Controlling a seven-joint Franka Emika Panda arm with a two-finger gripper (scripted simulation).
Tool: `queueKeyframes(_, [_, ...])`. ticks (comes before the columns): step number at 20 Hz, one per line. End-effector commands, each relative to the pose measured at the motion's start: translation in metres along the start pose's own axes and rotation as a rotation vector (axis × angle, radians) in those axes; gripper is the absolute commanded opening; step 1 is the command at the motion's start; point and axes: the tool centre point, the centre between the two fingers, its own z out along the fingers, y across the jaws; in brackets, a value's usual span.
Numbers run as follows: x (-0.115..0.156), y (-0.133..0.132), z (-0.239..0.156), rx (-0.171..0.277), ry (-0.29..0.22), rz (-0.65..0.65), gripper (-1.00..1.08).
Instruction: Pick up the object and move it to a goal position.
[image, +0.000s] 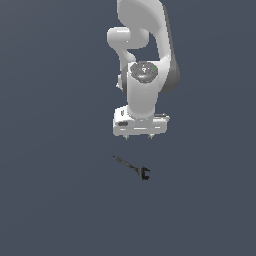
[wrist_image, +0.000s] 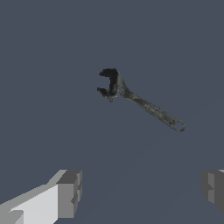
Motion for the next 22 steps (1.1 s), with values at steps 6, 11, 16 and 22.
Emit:
queueKeyframes(6, [0.002,0.001,0.003,-0.002,0.000,-0.030,1.00])
queueKeyframes(11, [0.007,0.004,0.010,-0.007,0.000,-0.095,1.00])
queueKeyframes(16, [0.014,0.007,0.021,-0.013,0.000,-0.193,1.00])
queueKeyframes(22, [0.024,0.012,0.038,-0.021,0.000,-0.353,1.00])
